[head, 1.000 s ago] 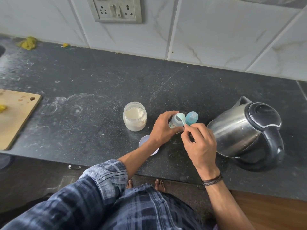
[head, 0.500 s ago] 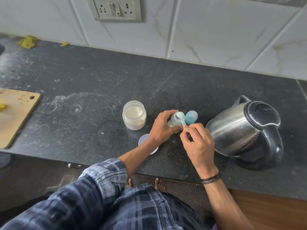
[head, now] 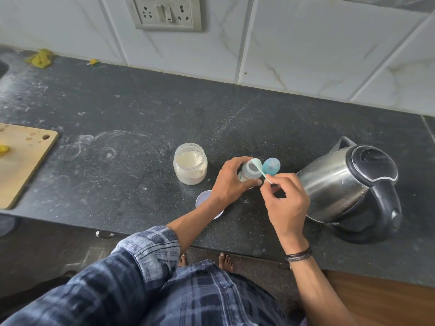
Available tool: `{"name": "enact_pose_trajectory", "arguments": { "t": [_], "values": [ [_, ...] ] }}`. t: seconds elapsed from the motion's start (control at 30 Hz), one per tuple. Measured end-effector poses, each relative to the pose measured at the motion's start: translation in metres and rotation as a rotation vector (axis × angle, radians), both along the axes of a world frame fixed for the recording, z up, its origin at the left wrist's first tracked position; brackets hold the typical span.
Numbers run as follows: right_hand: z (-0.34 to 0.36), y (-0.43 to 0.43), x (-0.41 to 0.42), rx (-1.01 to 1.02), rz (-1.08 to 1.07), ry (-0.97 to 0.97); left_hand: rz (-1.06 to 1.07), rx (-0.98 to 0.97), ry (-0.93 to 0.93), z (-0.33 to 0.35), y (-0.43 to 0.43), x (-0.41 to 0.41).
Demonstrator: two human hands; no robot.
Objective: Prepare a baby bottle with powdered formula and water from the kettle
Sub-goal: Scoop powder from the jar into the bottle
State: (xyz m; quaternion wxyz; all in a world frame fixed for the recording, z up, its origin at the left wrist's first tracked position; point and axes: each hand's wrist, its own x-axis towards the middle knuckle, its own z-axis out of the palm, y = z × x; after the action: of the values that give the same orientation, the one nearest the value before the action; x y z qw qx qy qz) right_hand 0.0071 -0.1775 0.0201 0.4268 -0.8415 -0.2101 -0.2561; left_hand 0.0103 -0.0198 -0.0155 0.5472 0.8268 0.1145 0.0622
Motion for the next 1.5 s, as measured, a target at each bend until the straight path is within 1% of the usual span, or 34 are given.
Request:
{"name": "enact_pose_trajectory", "arguments": {
  "t": [0.13,0.2,0.27,0.33,0.47,0.6,0.7,0.77,0.87,0.93,1.03,1.1,1.17,1.27,1.4,1.5],
  "values": [
    [0.005,0.002,0.0,0.323,-0.069,0.265,0.002,-0.019,-0.027,-0.002,-0.001,-0.003],
    [0.005,-0.001,-0.001,0.424,-0.086,0.391,-0.023,-0.016,-0.021,-0.004,-0.001,-0.004],
    [0.005,-0.003,-0.002,0.434,-0.099,0.429,-0.049,-0.015,-0.006,-0.004,0.0,-0.005],
    [0.005,-0.004,-0.004,0.42,-0.089,0.427,-0.057,0.001,-0.009,-0.004,0.001,-0.006],
    [0.004,-0.003,-0.013,0.329,-0.076,0.346,-0.059,0.058,-0.054,-0.002,0.003,-0.007],
    [0.004,0.001,-0.018,0.262,-0.071,0.262,-0.049,0.063,-0.037,0.001,0.006,-0.007],
    [0.005,0.004,-0.02,0.263,-0.058,0.269,-0.043,0.07,-0.04,0.001,0.007,-0.007],
    [0.008,0.005,-0.02,0.369,-0.066,0.374,-0.039,0.063,-0.053,0.003,0.006,-0.008],
    [0.015,0.006,-0.016,0.624,-0.128,0.556,-0.032,0.03,-0.047,0.006,0.005,-0.009],
    [0.02,0.004,-0.012,0.743,-0.158,0.623,-0.027,0.006,-0.049,0.006,0.005,-0.01],
    [0.025,0.001,-0.008,0.846,-0.151,0.681,0.007,-0.046,-0.085,0.008,0.005,-0.016],
    [0.03,0.003,-0.003,0.844,-0.138,0.7,0.055,-0.095,-0.11,0.008,0.007,-0.019],
    [0.039,0.019,-0.003,0.834,-0.057,0.735,0.141,-0.108,-0.14,0.012,0.017,-0.03],
    [0.049,0.028,0.004,0.753,0.028,0.751,0.156,-0.142,-0.156,0.011,0.015,-0.035],
    [0.062,0.041,0.013,0.525,0.16,0.737,0.113,-0.117,-0.113,0.011,0.01,-0.045],
    [0.071,0.065,0.021,0.253,0.282,0.685,0.123,-0.049,-0.05,0.009,0.021,-0.055]
  ]
}}
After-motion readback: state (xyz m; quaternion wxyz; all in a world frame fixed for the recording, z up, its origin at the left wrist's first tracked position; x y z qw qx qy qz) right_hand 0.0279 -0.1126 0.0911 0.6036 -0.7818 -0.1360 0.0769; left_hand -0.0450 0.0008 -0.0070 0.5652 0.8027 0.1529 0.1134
